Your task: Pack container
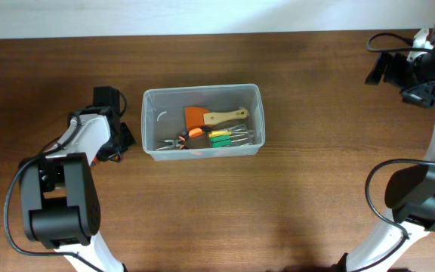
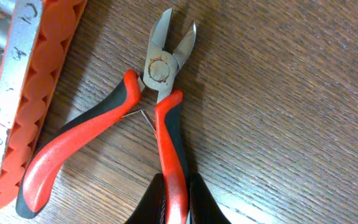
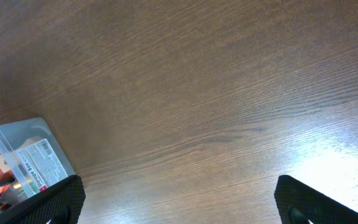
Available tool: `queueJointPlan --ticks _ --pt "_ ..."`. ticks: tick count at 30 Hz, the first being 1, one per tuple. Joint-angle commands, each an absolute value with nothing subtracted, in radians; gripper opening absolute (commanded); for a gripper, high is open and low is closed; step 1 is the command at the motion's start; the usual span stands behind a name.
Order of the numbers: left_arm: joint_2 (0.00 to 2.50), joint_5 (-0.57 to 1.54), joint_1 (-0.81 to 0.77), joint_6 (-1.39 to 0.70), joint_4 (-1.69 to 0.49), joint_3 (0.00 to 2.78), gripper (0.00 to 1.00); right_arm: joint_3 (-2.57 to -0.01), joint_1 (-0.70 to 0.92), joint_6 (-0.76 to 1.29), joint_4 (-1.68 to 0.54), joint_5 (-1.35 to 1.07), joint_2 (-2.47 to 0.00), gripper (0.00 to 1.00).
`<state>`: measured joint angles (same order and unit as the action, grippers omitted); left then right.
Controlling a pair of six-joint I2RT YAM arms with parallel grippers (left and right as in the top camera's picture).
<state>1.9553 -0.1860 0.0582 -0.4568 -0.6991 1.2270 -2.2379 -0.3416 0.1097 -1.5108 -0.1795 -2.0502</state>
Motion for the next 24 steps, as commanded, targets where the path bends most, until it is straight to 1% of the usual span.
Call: queueJointPlan --ticks 1,6,15,17,21,24 --pt "1.997 -0.211 0.062 -0.438 -0.712 1.223 0.02 -2.233 -0.341 0.117 -1.511 -0.192 -2.056 0.98" --pt "1.997 -0.211 0.061 -0.338 -0.782 1.316 0.02 -2.233 -0.34 0.118 -1.512 -0.192 -2.056 0.99" --pt "1.996 -0.204 0.048 -0.118 -1.029 1.744 0.02 -2.233 -0.34 0.118 -1.512 -0.192 -2.056 0.99" --pt "1.996 -0.17 0.03 0.01 -1.069 1.856 0.02 -2.233 -0.34 0.118 -1.512 -0.193 -2.056 0.98" --pt "1.996 -0.051 -0.035 0.347 -1.105 2.023 0.02 -2.233 -0.34 0.118 -1.512 -0.21 -2.056 0.98" --pt "1.996 -0.036 -0.098 0.502 -1.1 2.071 0.02 -2.233 -0.341 0.118 -1.512 -0.21 -2.056 0.98"
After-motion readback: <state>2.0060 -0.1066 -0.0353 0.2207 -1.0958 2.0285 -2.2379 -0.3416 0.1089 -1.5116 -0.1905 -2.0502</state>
